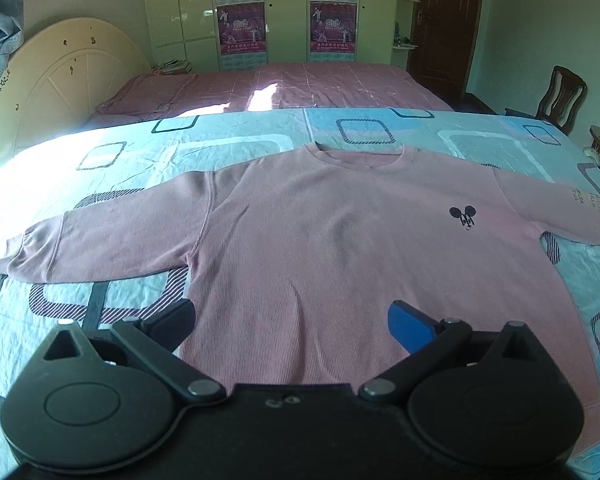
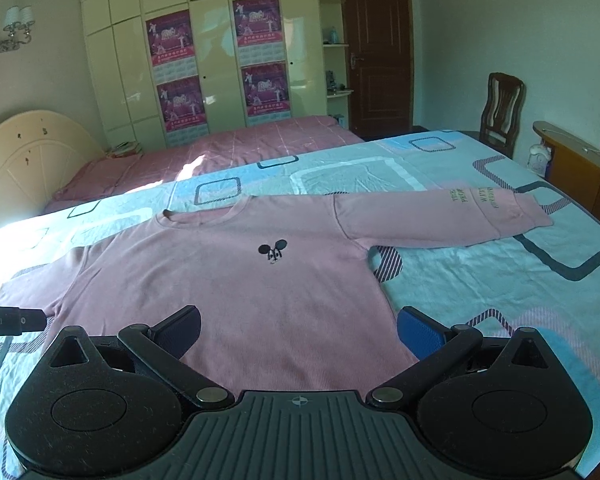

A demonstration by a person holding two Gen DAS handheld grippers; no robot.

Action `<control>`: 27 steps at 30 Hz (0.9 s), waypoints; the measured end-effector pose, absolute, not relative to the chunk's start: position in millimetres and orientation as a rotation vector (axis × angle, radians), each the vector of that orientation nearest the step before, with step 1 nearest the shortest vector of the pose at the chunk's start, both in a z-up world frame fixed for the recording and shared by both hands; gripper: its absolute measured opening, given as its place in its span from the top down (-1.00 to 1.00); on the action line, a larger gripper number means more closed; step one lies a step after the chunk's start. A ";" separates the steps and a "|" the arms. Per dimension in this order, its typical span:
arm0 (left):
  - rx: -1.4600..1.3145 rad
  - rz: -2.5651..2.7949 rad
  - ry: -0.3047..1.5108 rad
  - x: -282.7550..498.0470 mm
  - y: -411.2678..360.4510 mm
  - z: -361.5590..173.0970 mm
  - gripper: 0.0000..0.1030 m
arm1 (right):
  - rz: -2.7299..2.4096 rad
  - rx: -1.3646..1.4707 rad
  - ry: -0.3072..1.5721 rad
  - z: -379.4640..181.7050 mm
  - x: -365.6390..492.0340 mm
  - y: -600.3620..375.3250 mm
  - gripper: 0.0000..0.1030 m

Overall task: Fold small clothes
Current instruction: 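Move the right tool to the sleeve cuff and close on it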

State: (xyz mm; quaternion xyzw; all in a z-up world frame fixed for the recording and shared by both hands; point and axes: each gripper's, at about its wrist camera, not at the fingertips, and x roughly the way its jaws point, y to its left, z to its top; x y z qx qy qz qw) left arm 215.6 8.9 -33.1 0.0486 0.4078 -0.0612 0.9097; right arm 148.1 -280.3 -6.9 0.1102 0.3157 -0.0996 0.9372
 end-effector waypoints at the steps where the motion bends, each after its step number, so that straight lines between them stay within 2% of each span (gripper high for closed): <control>1: 0.102 -0.129 0.846 221.5 8.6 -34.7 -0.99 | -0.214 0.229 0.647 -8.1 151.8 -282.4 -1.00; 11: 0.093 -0.126 0.866 267.6 -11.3 -57.2 -0.99 | -0.267 0.281 0.665 -30.2 192.5 -345.2 -1.00; 18: 0.012 -0.107 0.875 298.2 -34.2 -74.3 -0.99 | -0.323 0.348 0.637 -57.8 230.6 -440.9 -0.99; 27: 0.085 -0.116 0.857 332.7 -82.0 -94.5 -0.97 | -0.501 0.455 0.658 -93.5 257.7 -570.7 -0.99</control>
